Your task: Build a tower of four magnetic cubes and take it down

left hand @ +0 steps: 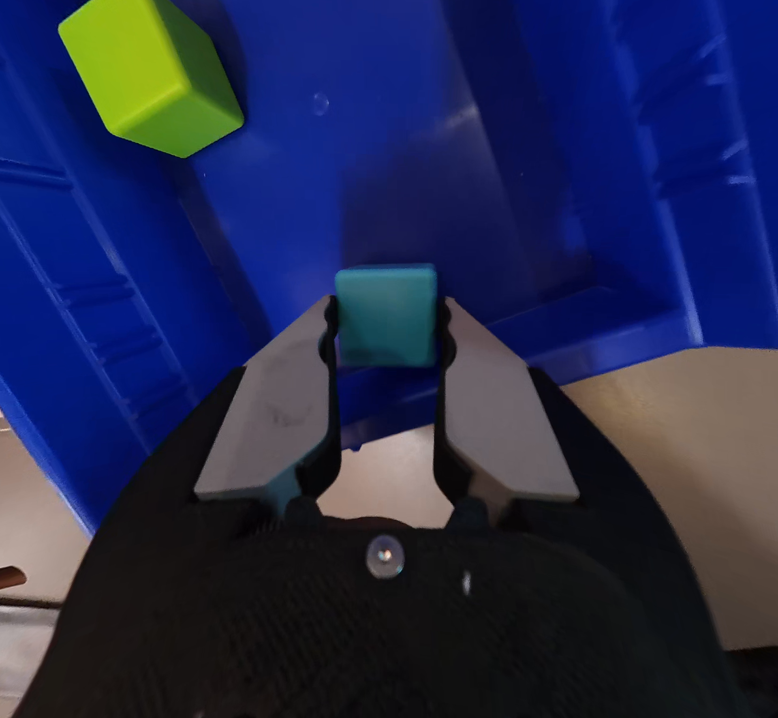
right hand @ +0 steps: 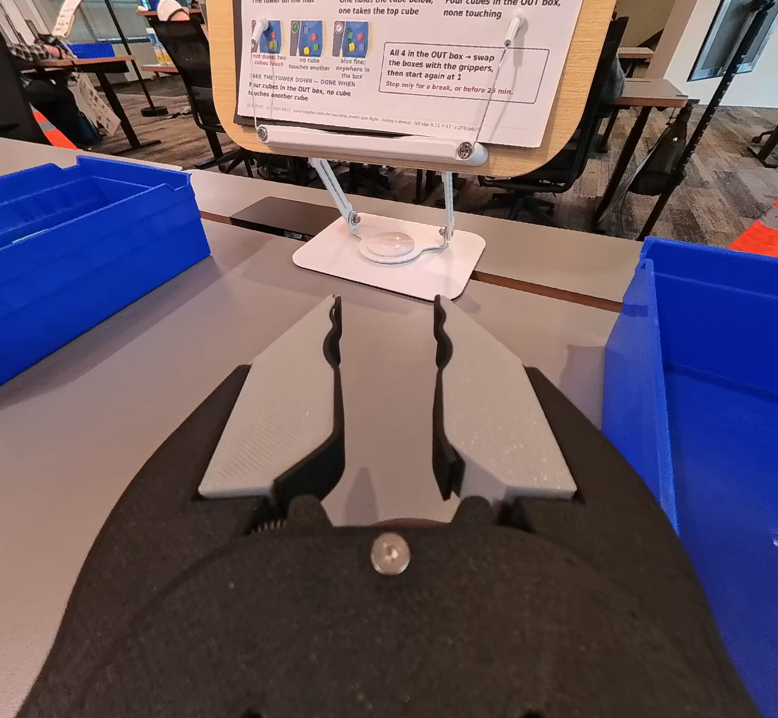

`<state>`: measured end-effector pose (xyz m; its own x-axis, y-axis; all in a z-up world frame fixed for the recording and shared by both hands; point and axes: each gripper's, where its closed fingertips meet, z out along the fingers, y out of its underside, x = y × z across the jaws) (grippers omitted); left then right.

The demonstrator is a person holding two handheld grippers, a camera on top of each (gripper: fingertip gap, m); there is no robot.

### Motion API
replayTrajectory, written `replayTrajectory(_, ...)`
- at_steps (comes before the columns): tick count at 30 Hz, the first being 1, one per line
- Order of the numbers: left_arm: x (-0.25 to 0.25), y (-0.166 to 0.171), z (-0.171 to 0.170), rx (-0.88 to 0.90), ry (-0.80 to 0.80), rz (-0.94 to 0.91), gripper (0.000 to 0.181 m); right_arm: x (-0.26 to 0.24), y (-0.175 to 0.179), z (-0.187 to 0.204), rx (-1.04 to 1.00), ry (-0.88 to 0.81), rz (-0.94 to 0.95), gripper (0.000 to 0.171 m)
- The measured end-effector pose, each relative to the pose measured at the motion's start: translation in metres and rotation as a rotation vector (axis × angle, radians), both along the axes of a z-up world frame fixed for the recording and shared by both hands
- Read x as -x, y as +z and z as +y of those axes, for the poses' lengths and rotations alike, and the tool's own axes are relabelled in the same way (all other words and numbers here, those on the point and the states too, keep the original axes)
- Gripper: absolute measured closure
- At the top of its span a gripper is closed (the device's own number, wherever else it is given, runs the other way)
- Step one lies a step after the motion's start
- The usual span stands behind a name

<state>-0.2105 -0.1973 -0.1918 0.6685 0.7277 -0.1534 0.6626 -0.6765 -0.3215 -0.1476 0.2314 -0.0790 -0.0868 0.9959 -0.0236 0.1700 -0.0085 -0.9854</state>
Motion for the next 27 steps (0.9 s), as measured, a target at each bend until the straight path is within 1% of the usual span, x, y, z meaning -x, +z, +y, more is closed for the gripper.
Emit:
replayTrajectory(3,-0.002,0.001,0.0,-0.013,0.019,-0.016,0.136,0.0,-0.001,0.0,0.002,0.001,-0.003,0.13)
replayTrajectory(8,0.003,0.015,-0.002,-0.03,0.035,0.047,0.136,0.0,0.0,-0.001,-0.001,0.001,0.0,0.13)
replayTrajectory(11,0.01,0.038,0.001,-0.074,0.05,0.117,0.136,0.0,0.0,0.0,0.001,0.001,0.0,0.13)
replayTrajectory(14,0.012,0.065,0.013,-0.124,0.03,0.181,0.136,0.0,-0.001,-0.001,0.001,0.002,-0.001,0.13)
replayTrajectory(17,0.008,0.091,0.036,-0.183,-0.023,0.226,0.136,0.0,-0.001,-0.001,0.0,0.002,-0.002,0.13)
replayTrajectory(20,0.0,0.108,0.065,-0.213,-0.097,0.247,0.136,0.0,-0.001,0.0,0.001,0.0,-0.002,0.13)
replayTrajectory(27,-0.025,0.114,0.144,-0.221,-0.29,0.235,0.136,0.0,0.0,0.001,0.006,-0.001,0.001,0.13)
